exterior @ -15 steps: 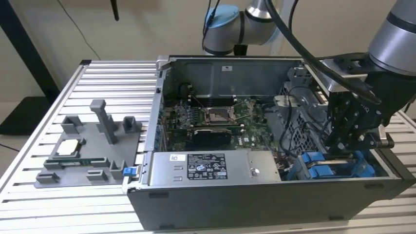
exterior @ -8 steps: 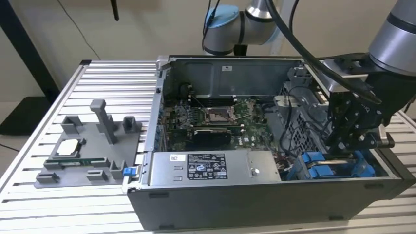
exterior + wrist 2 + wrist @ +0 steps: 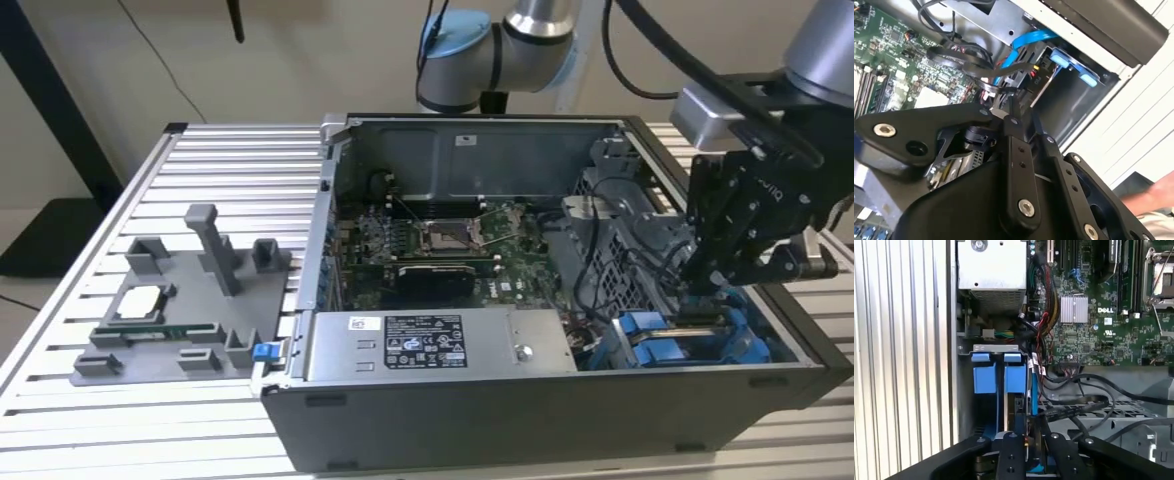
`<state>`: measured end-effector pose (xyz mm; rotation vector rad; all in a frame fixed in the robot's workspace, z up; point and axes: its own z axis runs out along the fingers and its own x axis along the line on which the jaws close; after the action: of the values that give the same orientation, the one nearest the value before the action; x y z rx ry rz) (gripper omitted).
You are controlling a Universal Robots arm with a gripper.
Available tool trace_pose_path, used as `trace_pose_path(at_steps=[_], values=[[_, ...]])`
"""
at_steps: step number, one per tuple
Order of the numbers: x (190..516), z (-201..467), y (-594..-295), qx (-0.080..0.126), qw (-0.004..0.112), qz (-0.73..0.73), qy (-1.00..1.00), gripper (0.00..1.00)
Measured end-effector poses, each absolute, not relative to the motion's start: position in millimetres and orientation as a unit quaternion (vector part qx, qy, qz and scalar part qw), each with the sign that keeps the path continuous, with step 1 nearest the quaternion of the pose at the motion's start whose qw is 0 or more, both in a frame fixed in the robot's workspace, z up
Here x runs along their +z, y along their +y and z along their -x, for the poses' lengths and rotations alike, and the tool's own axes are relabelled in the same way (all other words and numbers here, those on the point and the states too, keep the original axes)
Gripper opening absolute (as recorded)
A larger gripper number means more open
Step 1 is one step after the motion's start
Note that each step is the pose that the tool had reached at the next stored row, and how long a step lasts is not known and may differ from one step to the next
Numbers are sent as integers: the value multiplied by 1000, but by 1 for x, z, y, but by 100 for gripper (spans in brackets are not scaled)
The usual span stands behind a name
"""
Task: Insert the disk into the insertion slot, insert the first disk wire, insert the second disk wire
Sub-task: 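Insert the second disk wire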
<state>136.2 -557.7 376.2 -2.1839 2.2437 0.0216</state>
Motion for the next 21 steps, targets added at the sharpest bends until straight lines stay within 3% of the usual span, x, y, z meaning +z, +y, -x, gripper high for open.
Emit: trace_pose_path(at_steps=[6, 21], values=[[400, -136, -558, 7, 5, 697, 717, 100], [400, -136, -558, 11, 9, 697, 717, 100]])
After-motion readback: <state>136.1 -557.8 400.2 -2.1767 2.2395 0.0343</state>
